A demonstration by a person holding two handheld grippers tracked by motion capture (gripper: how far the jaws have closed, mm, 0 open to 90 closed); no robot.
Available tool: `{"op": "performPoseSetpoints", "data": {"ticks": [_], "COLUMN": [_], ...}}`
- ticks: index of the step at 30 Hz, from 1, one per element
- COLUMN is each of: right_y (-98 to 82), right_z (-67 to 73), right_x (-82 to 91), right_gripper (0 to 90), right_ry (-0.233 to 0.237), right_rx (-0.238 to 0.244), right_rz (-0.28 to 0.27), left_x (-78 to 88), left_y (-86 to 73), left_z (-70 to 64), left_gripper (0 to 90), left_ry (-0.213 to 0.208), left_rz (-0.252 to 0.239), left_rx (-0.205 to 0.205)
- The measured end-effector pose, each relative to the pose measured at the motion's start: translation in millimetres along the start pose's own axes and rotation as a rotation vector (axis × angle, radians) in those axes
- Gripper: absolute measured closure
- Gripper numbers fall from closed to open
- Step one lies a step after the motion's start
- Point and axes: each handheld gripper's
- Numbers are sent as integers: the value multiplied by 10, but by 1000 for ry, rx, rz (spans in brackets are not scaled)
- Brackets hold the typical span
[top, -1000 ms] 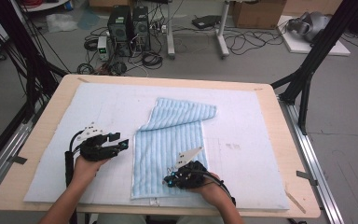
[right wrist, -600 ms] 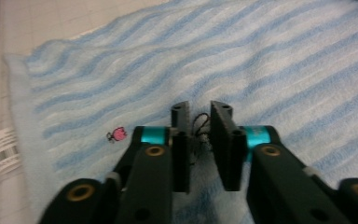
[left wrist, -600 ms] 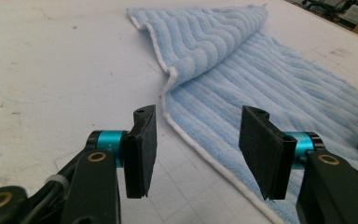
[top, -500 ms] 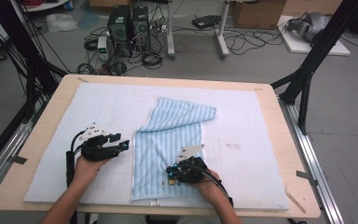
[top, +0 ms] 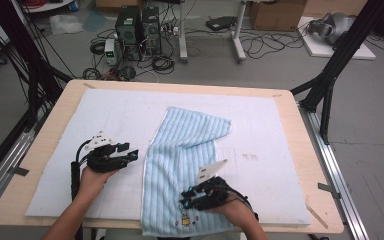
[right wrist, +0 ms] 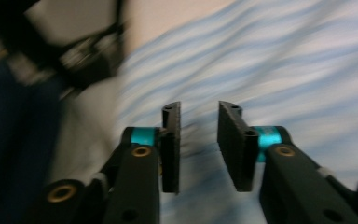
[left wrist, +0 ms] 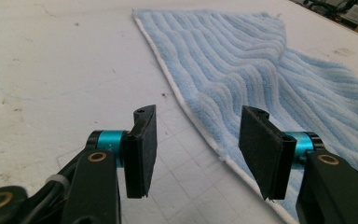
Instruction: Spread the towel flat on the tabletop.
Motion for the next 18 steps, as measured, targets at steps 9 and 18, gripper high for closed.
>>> {"op": "performPoseSetpoints", "data": {"ticks": [9, 18], "right_y": [-223, -235], "right_z": [-477, -425], "right_x": [344, 352], "right_gripper": [651, 874], "right_ry": [-624, -559], "right_rx": [-220, -189], "right_rz": [-59, 29], "left_x": [-17, -13], "left_y": [-8, -10], "left_z": [-15, -5], "left_gripper": [470, 469], "left_ry": [2, 1], "left_rz": [8, 8], "left_rx": [-1, 1]}}
Point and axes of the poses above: each handheld gripper's, and its own axes: x roughly backward along the jaws, y roughly out of its top, z roughly to its left, and after that the axes turned 1 degree about -y, right-handed
